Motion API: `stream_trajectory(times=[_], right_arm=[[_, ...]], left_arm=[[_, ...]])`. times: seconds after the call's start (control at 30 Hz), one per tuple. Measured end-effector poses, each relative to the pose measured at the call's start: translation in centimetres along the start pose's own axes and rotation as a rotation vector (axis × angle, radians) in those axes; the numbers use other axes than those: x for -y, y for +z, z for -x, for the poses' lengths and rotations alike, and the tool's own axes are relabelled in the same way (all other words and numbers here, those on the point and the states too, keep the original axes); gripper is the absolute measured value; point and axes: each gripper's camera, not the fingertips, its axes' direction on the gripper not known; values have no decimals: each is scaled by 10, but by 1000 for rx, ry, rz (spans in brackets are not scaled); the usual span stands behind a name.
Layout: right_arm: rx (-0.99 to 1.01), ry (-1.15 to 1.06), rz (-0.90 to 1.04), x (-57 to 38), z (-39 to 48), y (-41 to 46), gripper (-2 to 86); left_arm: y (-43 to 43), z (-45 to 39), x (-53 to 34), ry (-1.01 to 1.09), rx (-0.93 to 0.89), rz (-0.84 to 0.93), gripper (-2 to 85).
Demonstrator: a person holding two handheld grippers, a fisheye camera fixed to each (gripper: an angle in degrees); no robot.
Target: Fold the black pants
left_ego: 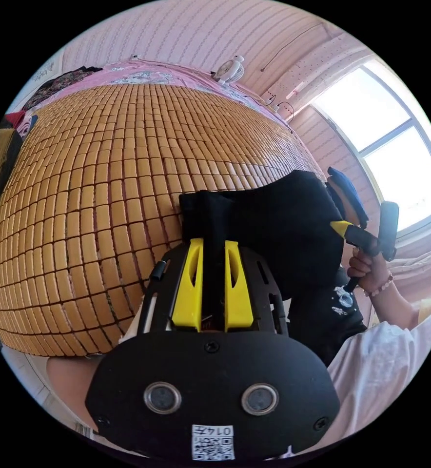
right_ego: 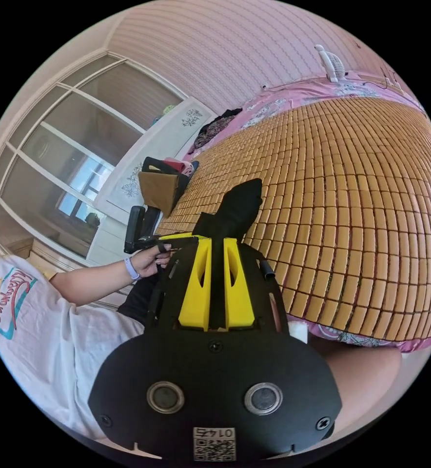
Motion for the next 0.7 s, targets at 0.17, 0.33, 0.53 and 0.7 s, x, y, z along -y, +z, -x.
stream_trajectory(times=[0.17, 0.33, 0.53, 0.7], right_arm=[[43, -34, -113, 26, -2, -58, 30], [4, -32, -268, 41, -18, -134, 30], [-160, 108, -622, 19, -35, -271, 34], [-449, 409, -972, -59, -74, -364, 52]], left_arm=[[-12, -12, 41, -11, -260, -49, 65], [-33, -72, 137, 160, -361, -60, 66], [-53, -222, 266, 457, -578, -112, 77], [-89, -284, 313, 500, -828, -201, 77]])
